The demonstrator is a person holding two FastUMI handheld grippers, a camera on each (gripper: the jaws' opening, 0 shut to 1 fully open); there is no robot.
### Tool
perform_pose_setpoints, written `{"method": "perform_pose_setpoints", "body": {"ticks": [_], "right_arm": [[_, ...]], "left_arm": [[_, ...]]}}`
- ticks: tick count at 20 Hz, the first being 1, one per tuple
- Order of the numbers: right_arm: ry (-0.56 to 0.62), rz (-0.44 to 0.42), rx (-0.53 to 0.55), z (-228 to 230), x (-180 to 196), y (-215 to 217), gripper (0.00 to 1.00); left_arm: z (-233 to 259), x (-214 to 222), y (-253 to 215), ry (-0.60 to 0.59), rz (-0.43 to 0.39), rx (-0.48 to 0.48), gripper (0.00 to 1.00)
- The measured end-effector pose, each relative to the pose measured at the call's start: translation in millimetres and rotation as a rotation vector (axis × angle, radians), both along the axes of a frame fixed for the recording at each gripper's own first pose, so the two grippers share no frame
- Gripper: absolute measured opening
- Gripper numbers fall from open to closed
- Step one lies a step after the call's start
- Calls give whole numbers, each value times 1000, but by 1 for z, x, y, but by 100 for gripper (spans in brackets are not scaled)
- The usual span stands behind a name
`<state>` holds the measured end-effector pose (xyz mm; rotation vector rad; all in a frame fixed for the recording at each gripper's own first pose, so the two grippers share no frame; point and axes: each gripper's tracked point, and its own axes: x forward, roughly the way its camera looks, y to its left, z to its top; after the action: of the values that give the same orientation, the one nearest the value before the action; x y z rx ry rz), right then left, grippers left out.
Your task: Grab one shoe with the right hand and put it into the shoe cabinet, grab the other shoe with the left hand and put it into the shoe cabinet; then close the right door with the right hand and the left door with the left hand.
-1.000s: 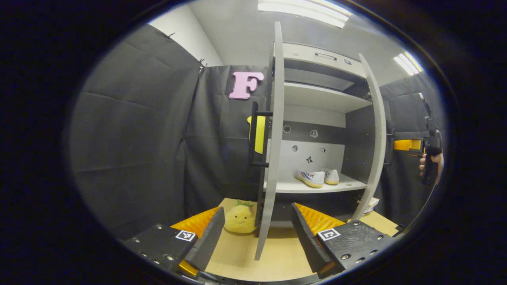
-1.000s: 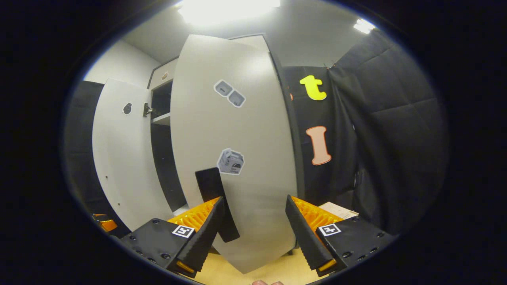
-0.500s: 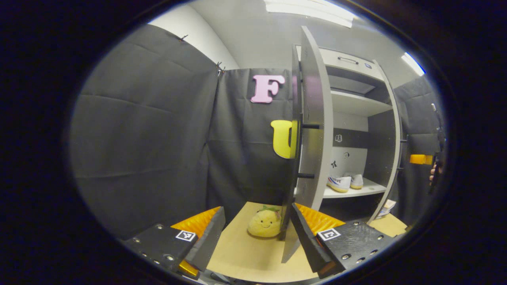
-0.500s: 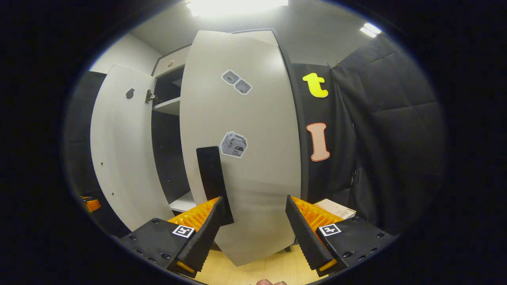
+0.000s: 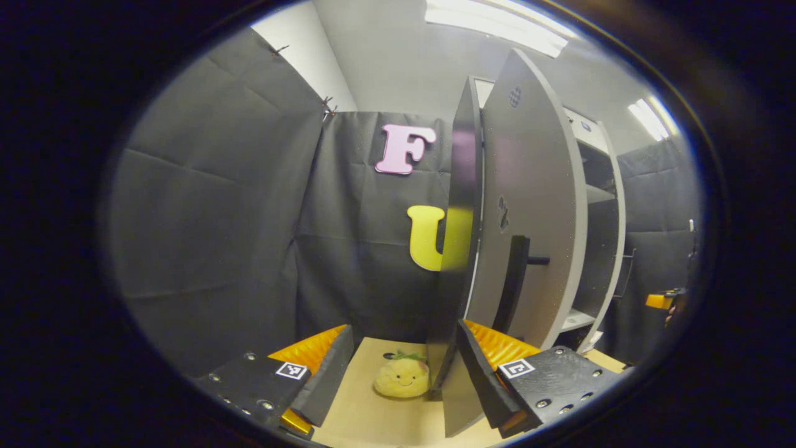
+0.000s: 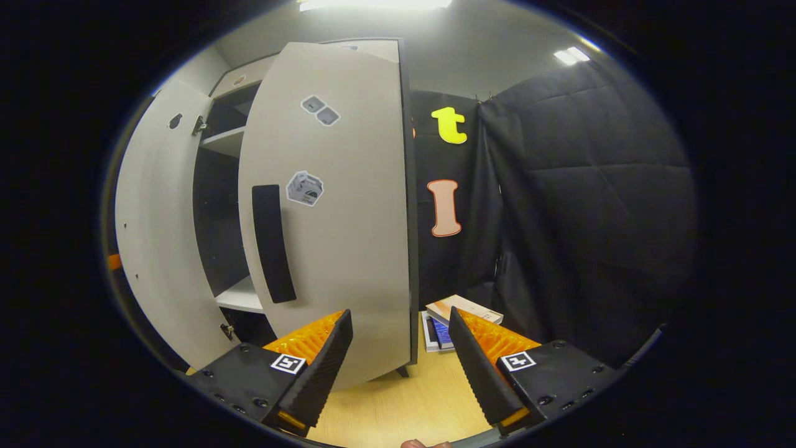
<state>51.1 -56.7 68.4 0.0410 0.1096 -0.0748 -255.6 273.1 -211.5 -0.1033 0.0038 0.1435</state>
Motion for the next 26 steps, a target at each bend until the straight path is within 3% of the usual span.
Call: {"method": "perform_pose_setpoints", "body": {"ticks": [4, 5, 6, 8, 9, 11, 16, 26], "right_arm": [[37, 12, -2, -11, -3, 6, 98], [50, 17, 6, -15, -4, 8, 98], [61, 23, 12, -18, -4, 11, 98], [62, 33, 13, -20, -3, 13, 98], [59, 36, 9, -21, -2, 14, 98], [60, 41, 8, -25, 2, 14, 98], [38, 65, 54, -28, 15, 5, 98], [25, 122, 40, -31, 38, -38, 98]], "left_arm": [[21, 29, -11, -32, -92, -10, 100], [21, 35, -12, -28, -102, -8, 95], [19, 37, -11, -20, -105, -7, 100], [21, 45, -21, -13, -136, -27, 100], [24, 45, -24, -10, -142, -23, 94], [25, 50, -24, 0, -132, -6, 99], [35, 47, -41, 20, -94, 67, 93], [32, 62, -77, 7, -77, 17, 94]]}}
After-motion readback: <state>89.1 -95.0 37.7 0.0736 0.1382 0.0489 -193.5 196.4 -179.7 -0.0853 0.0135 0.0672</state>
